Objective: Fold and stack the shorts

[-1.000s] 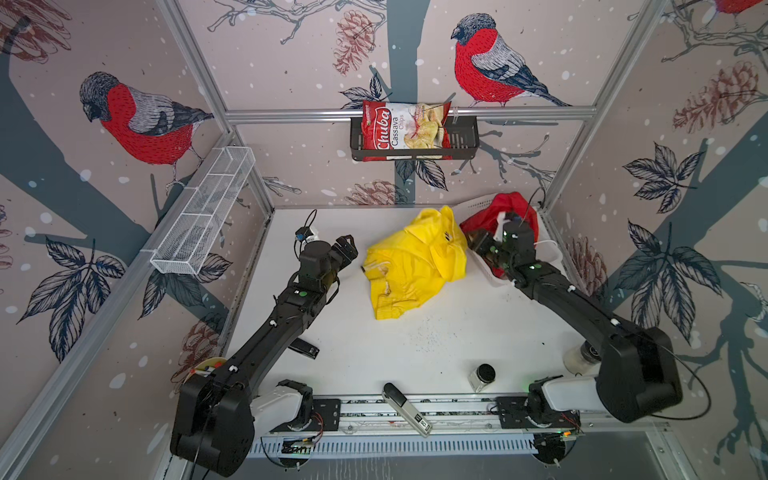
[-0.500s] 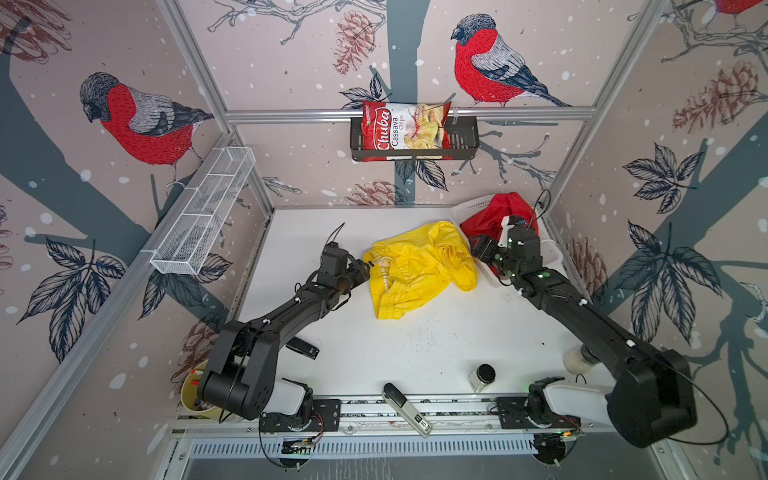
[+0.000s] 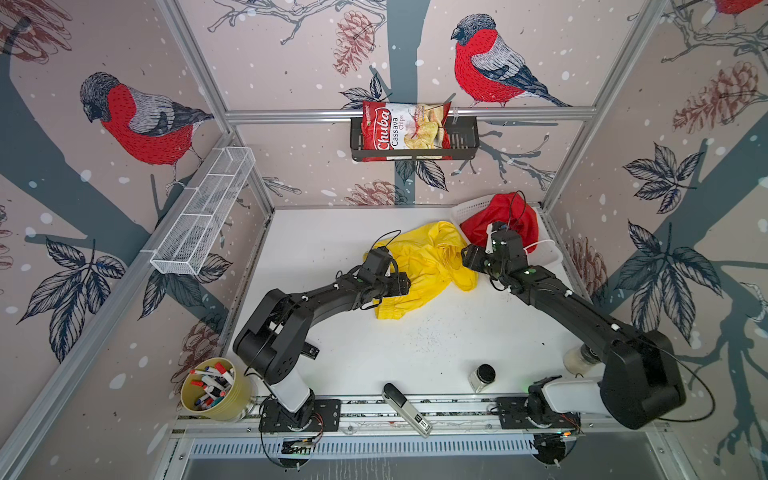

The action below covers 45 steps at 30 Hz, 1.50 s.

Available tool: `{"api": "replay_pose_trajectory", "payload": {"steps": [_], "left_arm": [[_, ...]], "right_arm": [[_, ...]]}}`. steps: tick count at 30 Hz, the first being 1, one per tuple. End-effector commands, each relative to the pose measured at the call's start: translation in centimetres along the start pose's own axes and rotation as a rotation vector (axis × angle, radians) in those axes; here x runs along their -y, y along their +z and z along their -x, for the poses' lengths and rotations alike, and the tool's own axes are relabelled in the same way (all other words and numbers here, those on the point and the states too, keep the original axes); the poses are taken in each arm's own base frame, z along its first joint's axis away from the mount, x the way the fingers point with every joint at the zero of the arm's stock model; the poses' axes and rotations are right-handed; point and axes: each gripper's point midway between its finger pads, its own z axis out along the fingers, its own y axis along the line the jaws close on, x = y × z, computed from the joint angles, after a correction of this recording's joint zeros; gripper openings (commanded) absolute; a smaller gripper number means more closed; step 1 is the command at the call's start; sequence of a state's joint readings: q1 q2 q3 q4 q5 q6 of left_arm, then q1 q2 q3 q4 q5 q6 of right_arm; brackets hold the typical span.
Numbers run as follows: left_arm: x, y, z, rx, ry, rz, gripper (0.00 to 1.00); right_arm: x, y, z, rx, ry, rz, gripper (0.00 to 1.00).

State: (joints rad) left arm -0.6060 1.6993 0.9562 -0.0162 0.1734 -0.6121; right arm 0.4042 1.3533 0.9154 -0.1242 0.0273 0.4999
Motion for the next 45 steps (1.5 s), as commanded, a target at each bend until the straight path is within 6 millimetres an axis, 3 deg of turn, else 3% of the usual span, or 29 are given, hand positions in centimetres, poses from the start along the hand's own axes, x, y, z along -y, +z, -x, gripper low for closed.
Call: {"api": "replay_pose_trajectory", "payload": {"steps": [1,2,4,7,11,15,18,21,24,29,33,35,37,39,40,41,45], "left_arm": [[0.2,1.2,-1.2,-0.064,0.018,0.005,0.36],[1.3,1.0,0.0,-0.053,0.021,-0.014,0.18],[2.5,-0.1,1.4,-0.046,0.038,-0.02,0.0],[5.2,-4.2,5.4,0.031,0.093,-0.015,0.0],[7.6,-12.7,10.6,0.172,0.126,0.008,0.0],[5.8,-19.9,13.2,0.362,0.087,0.031,0.0],[2.0,-22.5,12.8,0.445,0.019,0.063,0.0],[-2.6,-23.2,11.7,0.447,-0.086,0.093,0.0],[-5.3,-22.9,10.7,0.426,-0.154,0.089,0.0],[-8.9,-22.7,9.8,0.426,-0.209,0.172,0.0],[-10.4,-22.3,9.8,0.405,-0.242,0.173,0.0],[-11.3,-21.5,9.1,0.374,-0.264,0.176,0.0],[-11.8,-21.1,8.7,0.363,-0.269,0.176,0.0],[-12.2,-20.8,8.4,0.36,-0.274,0.183,0.0],[-12.3,-20.8,8.4,0.361,-0.274,0.183,0.0],[-12.5,-20.7,8.4,0.357,-0.282,0.184,0.0],[-12.4,-20.9,8.8,0.345,-0.279,0.175,0.0]], "right_arm": [[0.2,0.0,-0.5,-0.011,0.012,0.002,0.75],[0.3,0.1,-0.7,-0.015,0.016,0.002,0.75],[0.2,0.0,-0.7,-0.021,0.009,0.002,0.74],[0.2,-0.4,-0.1,-0.007,-0.012,-0.007,0.71],[0.1,-1.5,0.2,0.018,-0.033,-0.015,0.57],[-0.7,-2.0,0.2,0.03,-0.078,-0.003,0.55],[-1.3,-1.4,-0.6,0.009,-0.108,-0.003,0.59],[-2.4,-0.2,-2.3,-0.037,-0.101,0.028,0.68],[-4.8,1.2,-4.3,-0.096,-0.111,0.098,0.75],[-8.4,4.2,-7.4,-0.197,-0.199,0.163,0.8],[-7.2,7.8,-10.8,-0.313,-0.181,0.097,0.89],[-7.5,8.9,-12.1,-0.37,-0.154,0.125,0.89],[-8.5,9.4,-12.6,-0.391,-0.14,0.173,0.76],[-9.1,9.9,-11.9,-0.373,-0.144,0.192,0.2],[-9.4,10.1,-11.3,-0.361,-0.145,0.196,0.06],[-9.6,10.2,-10.2,-0.347,-0.141,0.204,0.01],[-9.9,10.0,-4.3,-0.241,-0.092,0.223,0.0]]}}
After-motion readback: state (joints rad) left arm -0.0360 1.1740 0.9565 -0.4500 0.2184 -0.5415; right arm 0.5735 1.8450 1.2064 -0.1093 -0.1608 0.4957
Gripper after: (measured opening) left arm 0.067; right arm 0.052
